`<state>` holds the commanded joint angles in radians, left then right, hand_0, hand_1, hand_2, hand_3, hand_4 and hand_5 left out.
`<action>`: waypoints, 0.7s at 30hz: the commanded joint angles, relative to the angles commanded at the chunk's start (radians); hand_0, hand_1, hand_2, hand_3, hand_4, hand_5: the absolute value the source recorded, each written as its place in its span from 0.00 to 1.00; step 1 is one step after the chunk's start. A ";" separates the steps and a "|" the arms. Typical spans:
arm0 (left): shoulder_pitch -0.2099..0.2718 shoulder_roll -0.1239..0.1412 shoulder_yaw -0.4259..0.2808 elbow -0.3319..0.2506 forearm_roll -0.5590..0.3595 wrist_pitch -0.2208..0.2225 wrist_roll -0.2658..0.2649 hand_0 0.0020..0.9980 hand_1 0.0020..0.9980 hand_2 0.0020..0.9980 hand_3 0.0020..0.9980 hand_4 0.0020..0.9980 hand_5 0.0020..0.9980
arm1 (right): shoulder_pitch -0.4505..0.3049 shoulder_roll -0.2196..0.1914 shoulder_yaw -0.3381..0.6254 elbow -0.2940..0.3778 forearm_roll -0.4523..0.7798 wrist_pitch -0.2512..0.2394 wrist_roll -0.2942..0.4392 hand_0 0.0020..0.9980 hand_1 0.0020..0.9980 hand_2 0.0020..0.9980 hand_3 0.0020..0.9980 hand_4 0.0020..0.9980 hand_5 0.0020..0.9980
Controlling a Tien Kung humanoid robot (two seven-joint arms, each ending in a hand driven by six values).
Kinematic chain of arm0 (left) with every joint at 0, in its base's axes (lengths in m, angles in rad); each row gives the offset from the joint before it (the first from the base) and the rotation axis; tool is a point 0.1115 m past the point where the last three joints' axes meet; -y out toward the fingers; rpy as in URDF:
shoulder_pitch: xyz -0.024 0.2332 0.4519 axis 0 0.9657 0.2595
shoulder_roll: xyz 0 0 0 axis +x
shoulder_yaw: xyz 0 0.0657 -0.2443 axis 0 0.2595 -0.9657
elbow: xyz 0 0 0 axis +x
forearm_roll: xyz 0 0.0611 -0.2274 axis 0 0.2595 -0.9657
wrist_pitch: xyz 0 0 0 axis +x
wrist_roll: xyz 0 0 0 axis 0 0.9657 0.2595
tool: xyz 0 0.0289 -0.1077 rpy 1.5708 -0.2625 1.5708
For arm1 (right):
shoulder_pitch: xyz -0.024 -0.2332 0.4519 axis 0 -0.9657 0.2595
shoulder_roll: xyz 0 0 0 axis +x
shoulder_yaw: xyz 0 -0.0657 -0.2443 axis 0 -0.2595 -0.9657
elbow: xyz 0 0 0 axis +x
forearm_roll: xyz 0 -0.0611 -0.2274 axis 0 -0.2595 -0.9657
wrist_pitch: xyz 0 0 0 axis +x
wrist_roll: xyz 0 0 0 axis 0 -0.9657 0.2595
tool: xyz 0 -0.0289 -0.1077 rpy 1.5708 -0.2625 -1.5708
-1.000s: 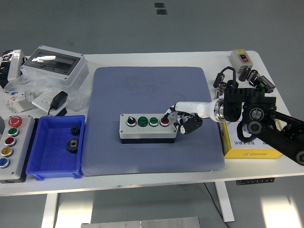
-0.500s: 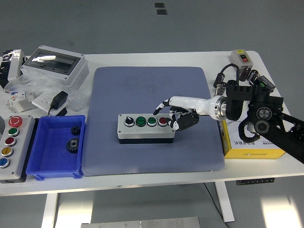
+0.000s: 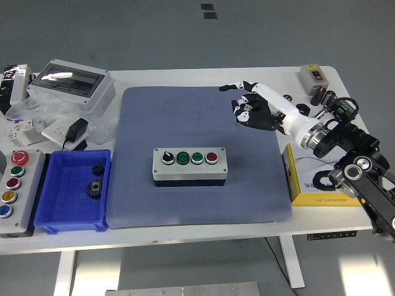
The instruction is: Pick up the button,place it on the desk,press the button,press the button
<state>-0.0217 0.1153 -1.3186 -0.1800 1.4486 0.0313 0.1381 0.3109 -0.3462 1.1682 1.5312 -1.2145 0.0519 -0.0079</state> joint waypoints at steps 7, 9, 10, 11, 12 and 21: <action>-0.001 -0.005 -0.005 0.000 0.000 0.000 -0.003 0.63 0.54 0.51 0.58 0.62 0.18 | -0.166 0.021 0.190 0.018 0.141 -0.088 0.137 0.26 0.42 0.56 0.74 0.60 0.36; -0.003 -0.005 -0.005 0.000 0.003 -0.001 -0.004 0.63 0.54 0.51 0.58 0.62 0.18 | -0.184 0.026 0.239 0.018 0.179 -0.101 0.160 0.26 0.42 0.56 0.74 0.60 0.36; -0.004 -0.004 -0.004 0.000 0.003 -0.001 -0.004 0.63 0.54 0.51 0.58 0.62 0.18 | -0.186 0.028 0.255 0.017 0.190 -0.106 0.167 0.26 0.42 0.56 0.74 0.60 0.36; -0.007 -0.003 -0.002 0.000 0.003 -0.002 -0.005 0.63 0.54 0.51 0.58 0.62 0.18 | -0.188 0.032 0.283 0.016 0.209 -0.113 0.177 0.68 0.73 0.71 0.75 0.72 0.50; -0.008 -0.002 0.001 0.000 0.002 -0.003 -0.006 0.63 0.54 0.51 0.58 0.62 0.18 | -0.189 0.034 0.299 0.015 0.218 -0.115 0.182 0.68 0.73 0.71 0.75 0.72 0.50; -0.009 0.010 0.014 0.000 -0.005 -0.008 -0.002 0.63 0.54 0.52 0.58 0.62 0.18 | -0.203 0.047 0.345 -0.006 0.270 -0.121 0.195 0.83 0.80 0.81 0.83 0.83 0.65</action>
<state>-0.0302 0.1249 -1.3049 -0.1800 1.4433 0.0234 0.1360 0.1078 -0.2995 1.5132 1.5251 -0.9444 -0.0689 0.1871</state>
